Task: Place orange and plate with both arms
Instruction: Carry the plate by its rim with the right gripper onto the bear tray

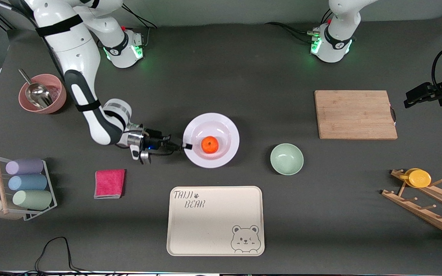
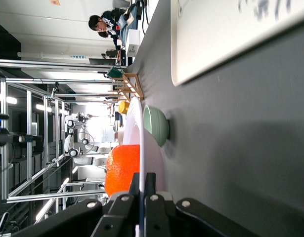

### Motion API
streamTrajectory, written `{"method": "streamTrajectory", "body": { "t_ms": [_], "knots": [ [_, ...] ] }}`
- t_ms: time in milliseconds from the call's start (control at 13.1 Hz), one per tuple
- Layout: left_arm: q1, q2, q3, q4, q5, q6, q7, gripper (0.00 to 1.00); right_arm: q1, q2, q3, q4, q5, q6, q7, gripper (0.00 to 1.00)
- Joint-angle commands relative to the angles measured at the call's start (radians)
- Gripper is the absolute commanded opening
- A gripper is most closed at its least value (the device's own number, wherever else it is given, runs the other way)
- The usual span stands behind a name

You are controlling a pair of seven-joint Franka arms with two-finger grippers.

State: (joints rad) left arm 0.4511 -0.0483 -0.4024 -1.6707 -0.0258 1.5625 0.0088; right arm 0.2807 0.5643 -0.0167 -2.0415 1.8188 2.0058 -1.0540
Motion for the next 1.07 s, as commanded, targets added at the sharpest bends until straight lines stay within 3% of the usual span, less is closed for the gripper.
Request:
{"method": "streamTrajectory", "body": {
  "t_ms": [0,153,382,458,687,992],
  "knots": [
    [-0.169,-0.030,0.168,-0.027,-0.013,-0.005,0.022,1.00,-0.009,0.162,-0.041,0.289,-0.107,0.002,0.172,0.00],
    [-0.311,-0.028,0.302,-0.027,-0.005,-0.004,0.020,1.00,-0.011,0.262,-0.064,0.444,-0.122,0.002,0.239,0.00],
    [-0.405,-0.028,0.387,-0.029,0.003,-0.004,0.020,1.00,-0.011,0.420,-0.069,0.692,-0.134,0.023,0.347,0.00],
    [-0.460,-0.030,0.443,-0.029,0.015,-0.004,0.020,1.00,-0.011,0.478,-0.069,0.790,-0.134,0.045,0.395,0.00],
    [-0.482,-0.031,0.449,-0.029,0.020,0.002,0.011,1.00,-0.012,0.601,-0.071,0.993,-0.150,0.103,0.480,0.00],
    [-0.466,-0.028,0.450,-0.046,0.020,0.020,0.010,1.00,-0.017,0.701,-0.071,1.132,-0.151,0.129,0.485,0.00]
  ]
}}
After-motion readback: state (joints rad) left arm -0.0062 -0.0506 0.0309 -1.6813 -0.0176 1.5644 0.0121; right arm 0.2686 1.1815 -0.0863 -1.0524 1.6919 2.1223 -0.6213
